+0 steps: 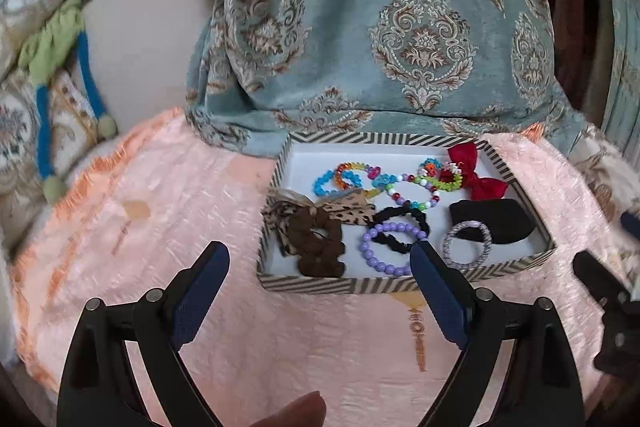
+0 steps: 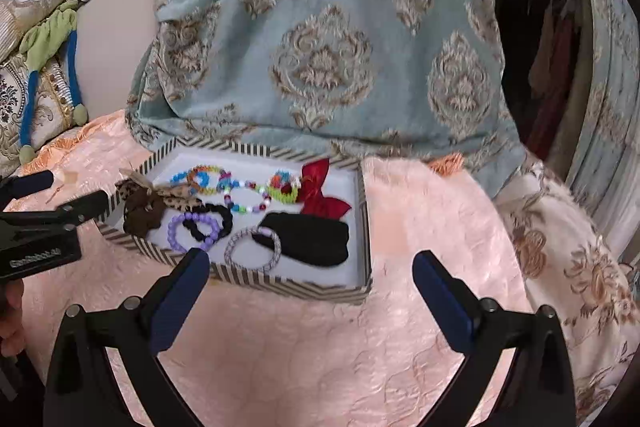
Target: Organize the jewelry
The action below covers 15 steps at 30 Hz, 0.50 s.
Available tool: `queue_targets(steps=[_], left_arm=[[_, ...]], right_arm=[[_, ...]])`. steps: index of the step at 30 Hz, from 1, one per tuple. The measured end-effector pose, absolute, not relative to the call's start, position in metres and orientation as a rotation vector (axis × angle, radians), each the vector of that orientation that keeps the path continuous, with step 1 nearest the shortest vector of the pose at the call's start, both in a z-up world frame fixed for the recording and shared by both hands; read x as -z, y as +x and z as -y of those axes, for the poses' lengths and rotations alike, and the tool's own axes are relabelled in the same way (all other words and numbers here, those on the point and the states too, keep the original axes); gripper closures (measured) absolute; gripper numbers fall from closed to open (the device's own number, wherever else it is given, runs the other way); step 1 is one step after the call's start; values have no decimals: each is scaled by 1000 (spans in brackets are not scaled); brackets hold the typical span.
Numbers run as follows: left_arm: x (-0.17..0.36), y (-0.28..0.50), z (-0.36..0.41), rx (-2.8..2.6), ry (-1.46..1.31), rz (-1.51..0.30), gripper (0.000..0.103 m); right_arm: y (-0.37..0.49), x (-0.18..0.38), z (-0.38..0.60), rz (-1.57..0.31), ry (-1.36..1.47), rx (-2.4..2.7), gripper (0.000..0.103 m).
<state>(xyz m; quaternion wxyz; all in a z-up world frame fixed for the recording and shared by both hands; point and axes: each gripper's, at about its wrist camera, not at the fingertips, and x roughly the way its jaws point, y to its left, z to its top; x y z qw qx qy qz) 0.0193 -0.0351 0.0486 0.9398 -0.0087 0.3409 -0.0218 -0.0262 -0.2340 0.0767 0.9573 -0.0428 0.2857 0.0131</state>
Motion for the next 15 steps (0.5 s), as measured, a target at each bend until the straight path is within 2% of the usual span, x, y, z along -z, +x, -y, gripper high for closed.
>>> queue_targets(steps=[10, 15], left_arm=[[-37, 27, 42, 51, -24, -781, 25], [-54, 39, 50, 86, -5, -801, 25]], right_arm=[[-6, -52, 241, -732, 54, -68, 0], [1, -59, 254, -749, 94, -37, 0]])
